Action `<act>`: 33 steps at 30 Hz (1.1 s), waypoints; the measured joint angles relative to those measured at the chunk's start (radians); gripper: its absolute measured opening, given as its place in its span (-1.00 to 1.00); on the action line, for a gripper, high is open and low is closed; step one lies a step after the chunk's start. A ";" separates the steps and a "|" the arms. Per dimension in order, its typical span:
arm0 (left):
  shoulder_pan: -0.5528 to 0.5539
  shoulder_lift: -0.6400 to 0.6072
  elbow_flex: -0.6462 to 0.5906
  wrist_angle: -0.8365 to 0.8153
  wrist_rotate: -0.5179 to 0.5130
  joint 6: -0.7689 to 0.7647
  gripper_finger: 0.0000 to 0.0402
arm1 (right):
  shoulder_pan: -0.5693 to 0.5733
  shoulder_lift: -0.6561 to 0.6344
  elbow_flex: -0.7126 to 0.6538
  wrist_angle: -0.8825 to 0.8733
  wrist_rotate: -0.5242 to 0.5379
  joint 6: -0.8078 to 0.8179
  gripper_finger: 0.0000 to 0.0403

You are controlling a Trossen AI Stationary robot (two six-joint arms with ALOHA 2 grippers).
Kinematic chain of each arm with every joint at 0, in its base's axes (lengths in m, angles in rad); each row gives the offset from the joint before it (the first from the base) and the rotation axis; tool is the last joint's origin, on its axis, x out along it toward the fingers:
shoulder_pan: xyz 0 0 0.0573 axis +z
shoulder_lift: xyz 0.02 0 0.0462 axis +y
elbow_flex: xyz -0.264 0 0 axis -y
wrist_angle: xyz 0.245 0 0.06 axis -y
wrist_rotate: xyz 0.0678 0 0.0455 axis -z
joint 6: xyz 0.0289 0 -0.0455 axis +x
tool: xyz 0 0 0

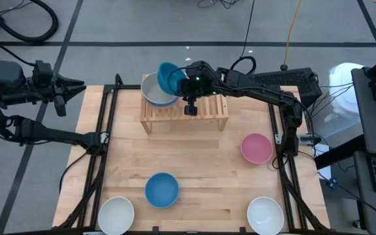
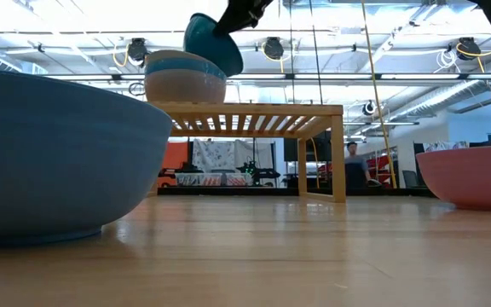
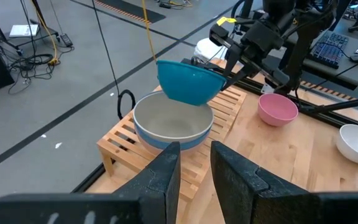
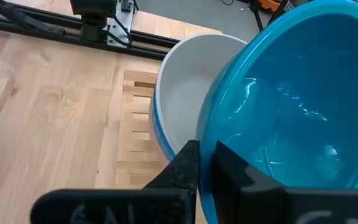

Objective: Place and stack bowls onto a shelf
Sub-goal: Stack the top blue bowl on top of the gray bowl on the shelf

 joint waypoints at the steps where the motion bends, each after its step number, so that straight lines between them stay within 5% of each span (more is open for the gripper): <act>1: 0.000 0.000 0.000 0.000 0.000 0.000 -0.53 | 0.000 0.000 0.000 0.000 0.000 0.000 -0.93; 10: 0.000 0.000 0.000 0.000 0.000 0.000 -0.53 | 0.000 0.000 0.000 0.017 0.001 0.000 -0.89; 23: 0.000 0.000 0.000 0.000 0.001 -0.001 -0.53 | 0.000 0.000 0.000 0.018 0.002 -0.022 -0.50; 33: 0.000 0.001 -0.013 0.000 0.001 0.001 -0.53 | 0.000 -0.013 -0.002 0.028 0.003 -0.085 -0.48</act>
